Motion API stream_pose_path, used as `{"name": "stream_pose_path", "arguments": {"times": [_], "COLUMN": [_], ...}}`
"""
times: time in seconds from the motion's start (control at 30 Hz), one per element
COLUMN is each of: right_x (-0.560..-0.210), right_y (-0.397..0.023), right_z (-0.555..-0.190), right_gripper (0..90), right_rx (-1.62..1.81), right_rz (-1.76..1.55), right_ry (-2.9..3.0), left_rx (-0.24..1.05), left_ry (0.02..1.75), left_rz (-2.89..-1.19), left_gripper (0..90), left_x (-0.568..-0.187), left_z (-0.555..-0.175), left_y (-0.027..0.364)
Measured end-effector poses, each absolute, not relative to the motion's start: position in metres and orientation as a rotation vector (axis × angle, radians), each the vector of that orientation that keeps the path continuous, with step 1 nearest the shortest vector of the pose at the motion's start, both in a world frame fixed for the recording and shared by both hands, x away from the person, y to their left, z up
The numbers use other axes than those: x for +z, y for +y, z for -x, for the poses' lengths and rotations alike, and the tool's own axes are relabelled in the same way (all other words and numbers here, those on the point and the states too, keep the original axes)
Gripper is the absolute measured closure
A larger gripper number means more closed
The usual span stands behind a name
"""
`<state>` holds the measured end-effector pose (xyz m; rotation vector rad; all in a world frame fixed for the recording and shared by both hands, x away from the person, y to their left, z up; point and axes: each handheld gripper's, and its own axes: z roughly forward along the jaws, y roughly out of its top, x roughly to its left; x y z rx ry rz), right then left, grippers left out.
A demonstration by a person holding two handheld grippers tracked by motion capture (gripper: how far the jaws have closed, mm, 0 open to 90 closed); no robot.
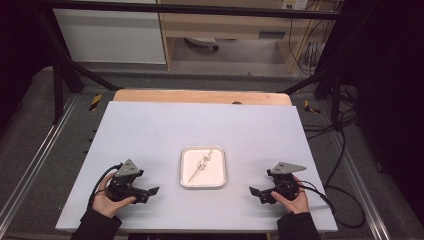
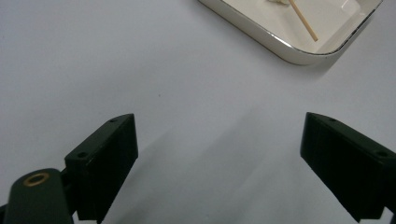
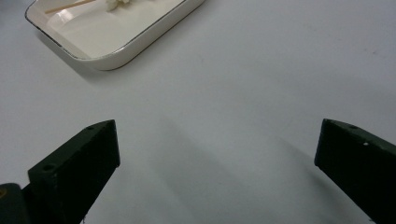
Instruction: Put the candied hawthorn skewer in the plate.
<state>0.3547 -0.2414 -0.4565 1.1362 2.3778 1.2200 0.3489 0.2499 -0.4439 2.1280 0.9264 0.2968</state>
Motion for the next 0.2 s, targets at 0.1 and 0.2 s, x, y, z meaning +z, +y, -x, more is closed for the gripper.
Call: {"name": "stream_pose_path", "arguments": {"times": [0.1, 0.2], "right_x": [-0.4568, -0.4568], "right_y": [-0.241, -0.2409], "right_z": [-0.3548, -0.3547], "right_gripper": [0.8, 0.8], "right_rx": [1.227, 1.222], "right_rz": [-1.135, -1.139], "right_ry": [2.381, 2.383], "left_rx": [0.3, 0.302], "left_ry": [0.921, 0.923], "left_rz": [-2.119, -2.115], "left_gripper": [10.7, 10.6], "left_x": [-0.4451, -0.4455], "left_z": [-0.3486, -0.3495], "left_y": [0.2516, 0.2528]}}
